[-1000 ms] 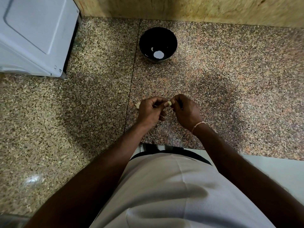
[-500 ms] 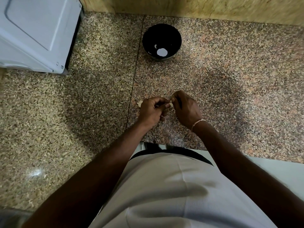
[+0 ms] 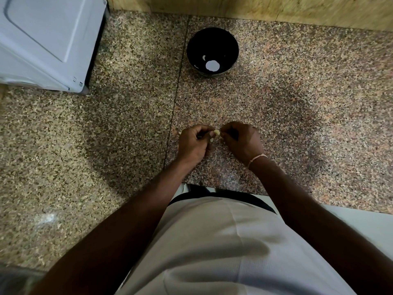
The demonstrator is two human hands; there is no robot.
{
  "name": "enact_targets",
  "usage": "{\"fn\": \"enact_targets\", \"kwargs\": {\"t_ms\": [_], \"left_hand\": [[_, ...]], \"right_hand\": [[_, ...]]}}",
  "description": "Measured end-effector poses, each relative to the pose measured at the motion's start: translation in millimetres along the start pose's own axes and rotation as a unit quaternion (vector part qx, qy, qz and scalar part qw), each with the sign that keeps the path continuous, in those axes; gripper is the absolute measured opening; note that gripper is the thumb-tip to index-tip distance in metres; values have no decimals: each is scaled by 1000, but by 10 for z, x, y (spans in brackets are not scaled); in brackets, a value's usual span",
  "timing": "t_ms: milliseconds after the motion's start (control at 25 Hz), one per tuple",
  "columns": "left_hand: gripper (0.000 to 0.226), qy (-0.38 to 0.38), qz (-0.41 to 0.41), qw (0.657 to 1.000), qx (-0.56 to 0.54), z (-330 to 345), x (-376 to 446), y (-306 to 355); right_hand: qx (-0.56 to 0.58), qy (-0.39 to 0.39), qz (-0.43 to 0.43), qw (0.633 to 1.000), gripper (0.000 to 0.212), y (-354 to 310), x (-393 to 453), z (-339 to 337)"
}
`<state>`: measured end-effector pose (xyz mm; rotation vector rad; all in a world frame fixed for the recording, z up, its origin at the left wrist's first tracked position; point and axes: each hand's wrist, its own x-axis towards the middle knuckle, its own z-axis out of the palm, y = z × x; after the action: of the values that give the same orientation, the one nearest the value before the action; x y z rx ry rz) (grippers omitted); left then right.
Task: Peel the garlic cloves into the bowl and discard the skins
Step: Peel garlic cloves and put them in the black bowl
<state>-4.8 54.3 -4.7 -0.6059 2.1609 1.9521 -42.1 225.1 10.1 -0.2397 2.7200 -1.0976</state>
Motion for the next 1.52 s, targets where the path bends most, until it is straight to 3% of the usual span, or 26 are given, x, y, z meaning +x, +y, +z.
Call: {"fn": "enact_targets", "kwargs": {"t_ms": [400,920,1160,1520], "left_hand": [[7,26,24,998,59,-7,33,101],[11,34,23,998,40,-9,26,175],[12,12,19,999,32,-25,21,216],[11,-14,19,1000,0,-45,28,192]], "right_hand": [[16,35,0,999,10,-99,-44,21],[3,66,-8,998,12,-157,11,17],[-1,74,-19,997,18,-152,31,9],[16,76,-30,997,7,-152,22,-1]]}}
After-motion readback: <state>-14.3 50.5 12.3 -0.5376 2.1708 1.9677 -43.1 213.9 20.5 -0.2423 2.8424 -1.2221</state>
